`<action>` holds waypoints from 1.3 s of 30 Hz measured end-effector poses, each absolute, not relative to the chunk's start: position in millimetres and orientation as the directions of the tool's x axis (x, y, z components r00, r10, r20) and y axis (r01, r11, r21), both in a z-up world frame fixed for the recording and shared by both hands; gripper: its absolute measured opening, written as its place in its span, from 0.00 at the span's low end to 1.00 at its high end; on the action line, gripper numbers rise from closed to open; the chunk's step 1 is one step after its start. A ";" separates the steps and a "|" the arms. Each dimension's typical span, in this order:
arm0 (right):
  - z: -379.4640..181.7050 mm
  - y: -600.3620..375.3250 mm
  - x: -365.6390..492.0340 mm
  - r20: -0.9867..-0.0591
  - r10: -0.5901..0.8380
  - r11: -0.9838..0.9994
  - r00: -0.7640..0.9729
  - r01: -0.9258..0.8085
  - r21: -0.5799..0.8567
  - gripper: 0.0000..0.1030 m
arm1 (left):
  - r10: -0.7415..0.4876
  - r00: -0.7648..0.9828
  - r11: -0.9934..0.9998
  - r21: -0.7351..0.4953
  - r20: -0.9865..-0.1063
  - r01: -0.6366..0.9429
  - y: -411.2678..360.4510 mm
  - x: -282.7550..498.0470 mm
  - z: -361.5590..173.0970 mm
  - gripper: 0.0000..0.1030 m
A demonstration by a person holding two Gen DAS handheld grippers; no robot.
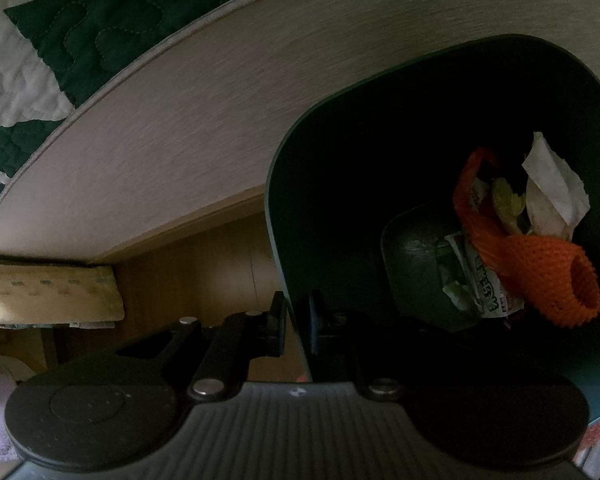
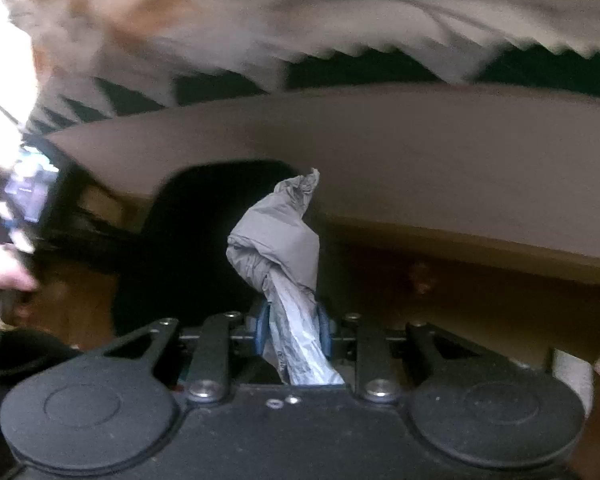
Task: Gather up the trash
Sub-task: 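Drop the white tissue into the wastebasket from the right gripper, then reach the right gripper to the silver bubble mailer and grasp its teal edge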
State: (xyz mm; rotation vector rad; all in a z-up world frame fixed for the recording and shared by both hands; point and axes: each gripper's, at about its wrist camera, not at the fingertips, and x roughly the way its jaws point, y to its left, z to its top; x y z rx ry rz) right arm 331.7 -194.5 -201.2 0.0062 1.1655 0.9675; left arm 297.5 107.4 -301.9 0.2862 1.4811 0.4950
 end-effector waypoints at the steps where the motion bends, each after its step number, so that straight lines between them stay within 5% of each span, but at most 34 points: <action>1: -195.2 -185.2 326.0 -0.752 0.658 0.593 0.040 -0.643 0.485 0.23 | 0.483 0.018 0.868 0.476 -0.875 -0.140 106.4 297.5 -302.0 0.10; 9: -219.3 -100.0 322.7 -0.741 0.670 0.547 -0.042 -0.648 0.530 0.23 | 0.486 0.019 0.868 0.480 -0.874 -0.130 105.1 296.4 -302.9 0.10; 24: -304.2 -35.8 313.7 -0.869 0.489 0.657 -0.074 -0.625 0.422 0.24 | 0.485 0.009 0.867 0.479 -0.875 -0.139 106.6 298.6 -303.7 0.10; 39: -302.8 -47.9 311.5 -0.876 0.479 0.654 -0.057 -0.642 0.399 0.39 | 0.486 0.000 0.865 0.481 -0.874 -0.141 106.2 299.6 -304.6 0.10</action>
